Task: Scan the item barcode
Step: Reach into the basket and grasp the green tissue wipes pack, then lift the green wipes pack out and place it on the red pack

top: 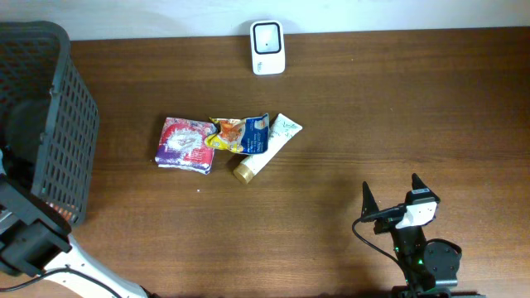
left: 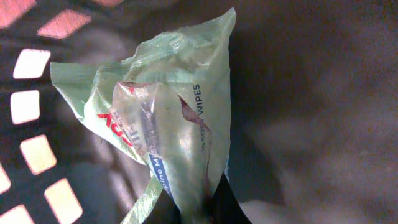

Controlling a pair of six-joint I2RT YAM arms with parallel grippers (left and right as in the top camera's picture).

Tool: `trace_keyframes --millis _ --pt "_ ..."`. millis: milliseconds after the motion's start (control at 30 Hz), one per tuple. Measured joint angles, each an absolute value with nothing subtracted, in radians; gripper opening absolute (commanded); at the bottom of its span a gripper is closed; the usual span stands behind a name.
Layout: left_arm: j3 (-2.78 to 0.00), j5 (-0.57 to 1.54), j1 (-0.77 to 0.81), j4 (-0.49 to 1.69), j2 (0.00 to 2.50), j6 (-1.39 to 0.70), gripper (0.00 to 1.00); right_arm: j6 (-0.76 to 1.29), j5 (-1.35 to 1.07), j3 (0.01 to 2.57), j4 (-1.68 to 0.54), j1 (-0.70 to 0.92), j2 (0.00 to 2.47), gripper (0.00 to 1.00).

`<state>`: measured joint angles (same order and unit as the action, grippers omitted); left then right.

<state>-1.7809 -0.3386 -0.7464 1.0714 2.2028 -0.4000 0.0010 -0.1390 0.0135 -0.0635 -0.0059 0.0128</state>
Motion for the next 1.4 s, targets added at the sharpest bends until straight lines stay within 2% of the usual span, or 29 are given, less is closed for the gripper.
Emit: trace_keyframes --millis 200,467,767,933,1167,1400 --pt "-1.879 -0.373 -0.659 1.118 2.194 -0.384 0.0 0.001 -0.139 0.014 -0.064 -0.006 0.013 0.99" --pt "-1.971 -0.401 -0.543 1.13 2.037 -0.353 0.0 0.001 -0.139 0.014 -0.064 -0.006 0.013 0.99" --pt "-2.02 -0.428 -0.406 1.141 1.694 -0.301 0.0 0.001 -0.139 0.014 -0.064 -0.006 0.013 0.99" --pt "-2.041 -0.377 -0.252 1.145 1.526 -0.256 0.0 0.001 -0.139 0.014 -0.064 -0.006 0.013 0.99" --pt "-2.031 -0.305 0.101 1.162 1.57 -0.184 0.0 0.001 -0.139 0.014 -0.064 -0.006 0.013 0.99" --pt "-1.931 -0.25 0.226 1.161 1.695 -0.042 0.0 0.001 -0.139 0.014 -0.064 -0.006 0.013 0.99"
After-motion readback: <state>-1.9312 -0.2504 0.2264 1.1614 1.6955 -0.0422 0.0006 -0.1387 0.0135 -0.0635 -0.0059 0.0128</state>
